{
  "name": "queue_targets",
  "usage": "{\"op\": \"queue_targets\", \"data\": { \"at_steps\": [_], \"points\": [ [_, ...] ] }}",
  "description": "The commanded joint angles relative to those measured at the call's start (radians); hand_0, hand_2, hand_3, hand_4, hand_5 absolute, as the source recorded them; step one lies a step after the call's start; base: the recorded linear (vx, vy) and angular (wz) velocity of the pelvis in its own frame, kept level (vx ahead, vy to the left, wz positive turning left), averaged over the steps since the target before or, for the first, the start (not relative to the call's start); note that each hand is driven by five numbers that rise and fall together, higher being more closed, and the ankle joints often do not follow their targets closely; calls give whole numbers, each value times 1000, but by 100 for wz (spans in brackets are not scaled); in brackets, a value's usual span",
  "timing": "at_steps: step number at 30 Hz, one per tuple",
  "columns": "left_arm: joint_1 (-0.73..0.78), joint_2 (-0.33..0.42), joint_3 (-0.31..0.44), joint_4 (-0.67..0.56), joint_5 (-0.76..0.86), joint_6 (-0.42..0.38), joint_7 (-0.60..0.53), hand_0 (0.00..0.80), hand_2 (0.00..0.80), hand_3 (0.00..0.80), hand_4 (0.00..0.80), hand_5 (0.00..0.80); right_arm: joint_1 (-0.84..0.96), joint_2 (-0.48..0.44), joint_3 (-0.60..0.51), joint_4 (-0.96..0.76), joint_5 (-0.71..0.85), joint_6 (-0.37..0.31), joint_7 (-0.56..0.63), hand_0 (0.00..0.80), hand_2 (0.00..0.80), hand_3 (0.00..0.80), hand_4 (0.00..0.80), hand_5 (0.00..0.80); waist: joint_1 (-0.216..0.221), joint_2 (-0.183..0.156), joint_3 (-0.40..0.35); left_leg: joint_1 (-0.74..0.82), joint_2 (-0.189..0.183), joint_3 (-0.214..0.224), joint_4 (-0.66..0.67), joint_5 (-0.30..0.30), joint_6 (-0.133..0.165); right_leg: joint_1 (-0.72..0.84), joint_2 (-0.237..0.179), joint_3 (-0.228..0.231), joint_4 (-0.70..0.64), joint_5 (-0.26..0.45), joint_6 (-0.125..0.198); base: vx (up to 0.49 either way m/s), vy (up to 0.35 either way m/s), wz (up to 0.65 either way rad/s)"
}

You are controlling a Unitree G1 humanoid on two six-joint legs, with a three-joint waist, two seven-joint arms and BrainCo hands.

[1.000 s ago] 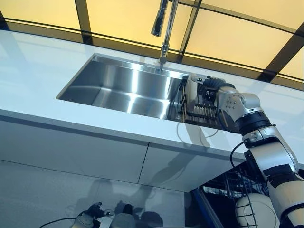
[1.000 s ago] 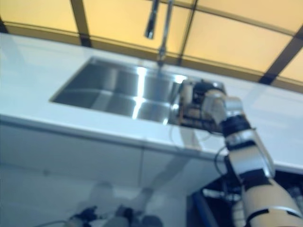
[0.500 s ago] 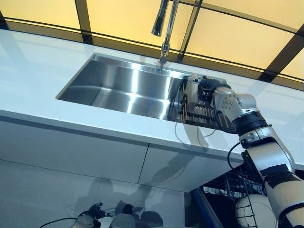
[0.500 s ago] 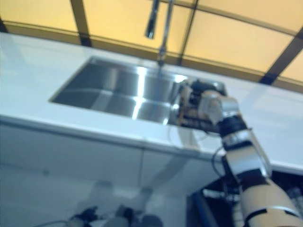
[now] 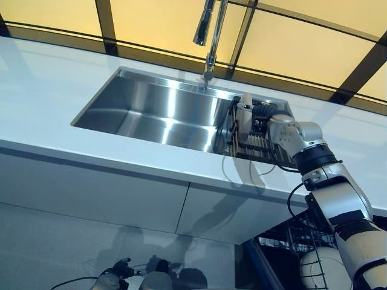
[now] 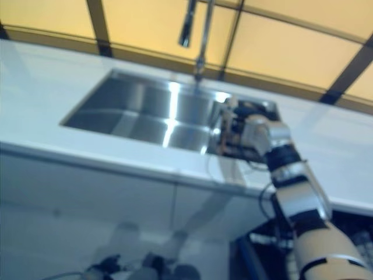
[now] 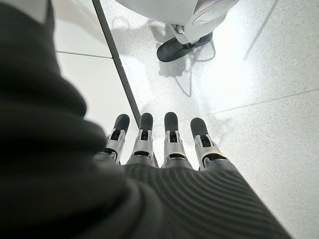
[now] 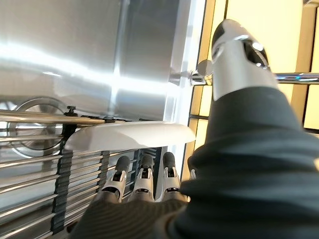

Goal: Take plates into dishwasher

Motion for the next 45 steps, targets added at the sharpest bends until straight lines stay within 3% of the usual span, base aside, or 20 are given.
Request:
{"op": "queue_targets", "data": {
  "at_steps": [1,45],
  "points": [
    [-46,-22,-55,13,-32,-3,14,0,0,0,0,0,-22,-61,24,-45,-38,-17,-29,0,0,0,0,0,27,38,-9,111,-54,21,-60,-102,10,-79,-3,26,117,50,24,0,0,0],
    [-46,-25,-63,6,-25,-1,10,0,0,0,0,0,-3,-53,32,9,-90,25,15,0,0,0,0,0,34,35,9,110,-54,13,-60,-105,17,-100,-14,22,133,62,25,0,0,0]
  ]
}}
